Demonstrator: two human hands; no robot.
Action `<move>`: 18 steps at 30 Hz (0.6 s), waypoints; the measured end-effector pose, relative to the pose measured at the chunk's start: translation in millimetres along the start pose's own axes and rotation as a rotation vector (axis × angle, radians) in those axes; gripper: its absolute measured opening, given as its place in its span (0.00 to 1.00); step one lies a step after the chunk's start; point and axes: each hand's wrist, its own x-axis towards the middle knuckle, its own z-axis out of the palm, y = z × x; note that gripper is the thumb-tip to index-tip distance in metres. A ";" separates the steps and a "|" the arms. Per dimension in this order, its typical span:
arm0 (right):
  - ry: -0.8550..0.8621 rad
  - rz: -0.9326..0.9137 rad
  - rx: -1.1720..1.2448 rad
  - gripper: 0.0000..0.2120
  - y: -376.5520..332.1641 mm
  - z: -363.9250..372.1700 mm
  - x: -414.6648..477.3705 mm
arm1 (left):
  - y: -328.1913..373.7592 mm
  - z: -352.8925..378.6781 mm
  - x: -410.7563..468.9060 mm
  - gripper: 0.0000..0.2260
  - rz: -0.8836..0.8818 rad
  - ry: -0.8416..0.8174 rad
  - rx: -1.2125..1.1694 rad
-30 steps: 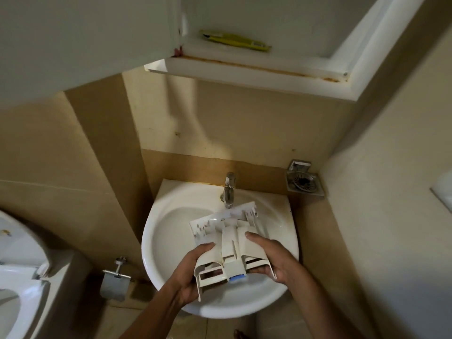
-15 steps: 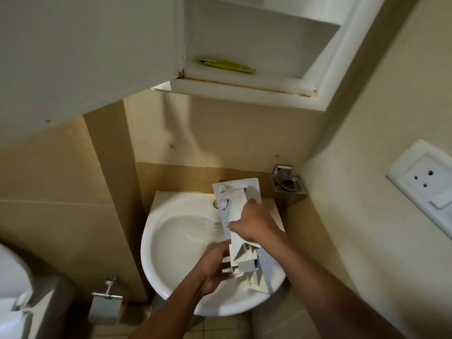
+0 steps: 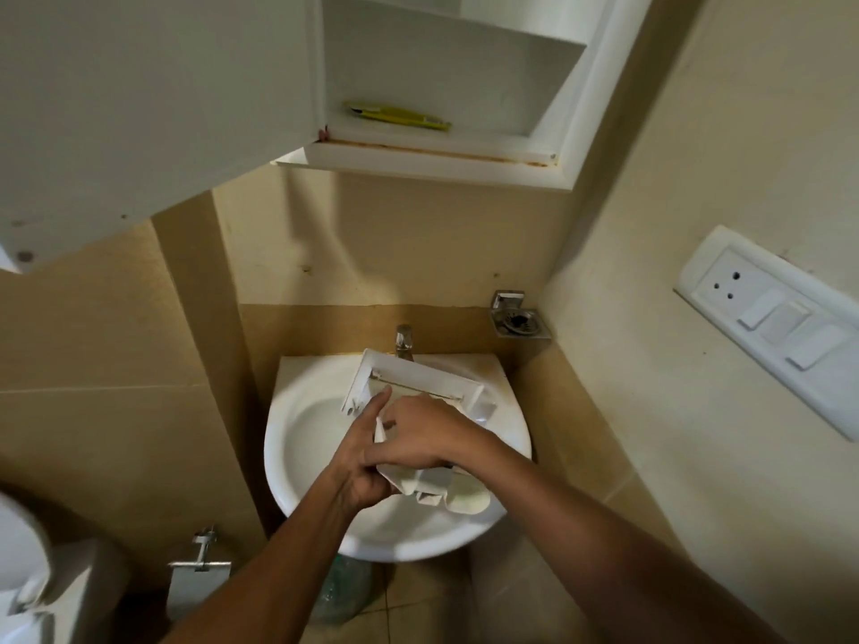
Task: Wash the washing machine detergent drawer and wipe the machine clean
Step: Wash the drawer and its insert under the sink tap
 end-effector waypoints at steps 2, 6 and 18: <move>0.125 0.018 0.238 0.18 19.7 2.8 -3.9 | -2.0 -1.5 -11.3 0.11 -0.059 -0.044 0.010; 0.479 0.341 0.352 0.14 99.2 11.1 3.7 | -2.5 -6.3 -22.9 0.19 -0.108 -0.050 -0.047; 0.150 0.193 0.770 0.16 114.3 -41.1 7.0 | 44.7 48.2 -69.0 0.15 0.072 0.008 0.270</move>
